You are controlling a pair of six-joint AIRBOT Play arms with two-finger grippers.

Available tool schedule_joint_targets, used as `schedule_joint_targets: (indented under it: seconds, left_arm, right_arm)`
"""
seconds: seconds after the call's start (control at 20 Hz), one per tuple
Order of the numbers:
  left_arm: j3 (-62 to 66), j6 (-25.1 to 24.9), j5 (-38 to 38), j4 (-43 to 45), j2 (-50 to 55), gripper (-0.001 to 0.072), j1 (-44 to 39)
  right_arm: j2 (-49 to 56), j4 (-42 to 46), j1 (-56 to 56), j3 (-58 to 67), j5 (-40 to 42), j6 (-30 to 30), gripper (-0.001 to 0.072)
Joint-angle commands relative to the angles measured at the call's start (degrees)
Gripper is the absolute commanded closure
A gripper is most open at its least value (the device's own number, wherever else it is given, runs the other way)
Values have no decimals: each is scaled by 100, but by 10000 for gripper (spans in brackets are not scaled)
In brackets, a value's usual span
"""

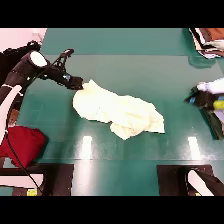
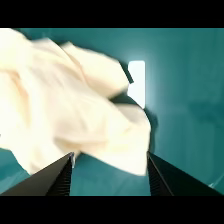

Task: Fold the shirts.

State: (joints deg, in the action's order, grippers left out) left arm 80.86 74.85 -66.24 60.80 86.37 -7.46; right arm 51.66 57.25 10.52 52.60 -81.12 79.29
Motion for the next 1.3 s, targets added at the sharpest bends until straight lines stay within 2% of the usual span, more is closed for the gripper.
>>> schedule_joint_targets:
  seconds: [0.0, 0.2, 0.45, 0.5, 0.6, 0.65, 0.8, 0.95, 1.25]
  left_arm:
    - [138, -9, -24, 9, -31, 686, 0]
    - [138, -11, -24, 11, -31, 686, 0]
    - [138, -11, -39, 13, -31, 685, 0]
    - [138, -11, -57, 13, -31, 686, 0]
    - [140, 24, -83, 11, -48, 686, 0]
    - [140, 33, -70, 31, -101, 686, 0]
    - [291, 173, 109, 424, -660, 686, 2]
    - [1080, 319, 149, 1187, -1532, 686, 2]
    - [2918, 319, 389, 1272, -3110, 686, 0]
  right_arm:
    - [39, -70, 144, -1641, 415, -286, 264]
    - [667, -144, -549, -2229, 1145, -348, 264]
    - [1523, -352, -1248, -1950, 1792, -361, 266]
    - [1676, -345, -1331, -1836, 1834, -367, 336]
    - [1880, -297, -1434, -1617, 1862, -402, 623]
    - [1915, -299, -1434, -1491, 1836, -422, 694]
    - [1534, -79, -1285, -800, 1587, -431, 695]
    - [723, 131, -881, 433, 1309, -433, 695]
    - [-310, 125, -260, 3104, 1276, -433, 695]
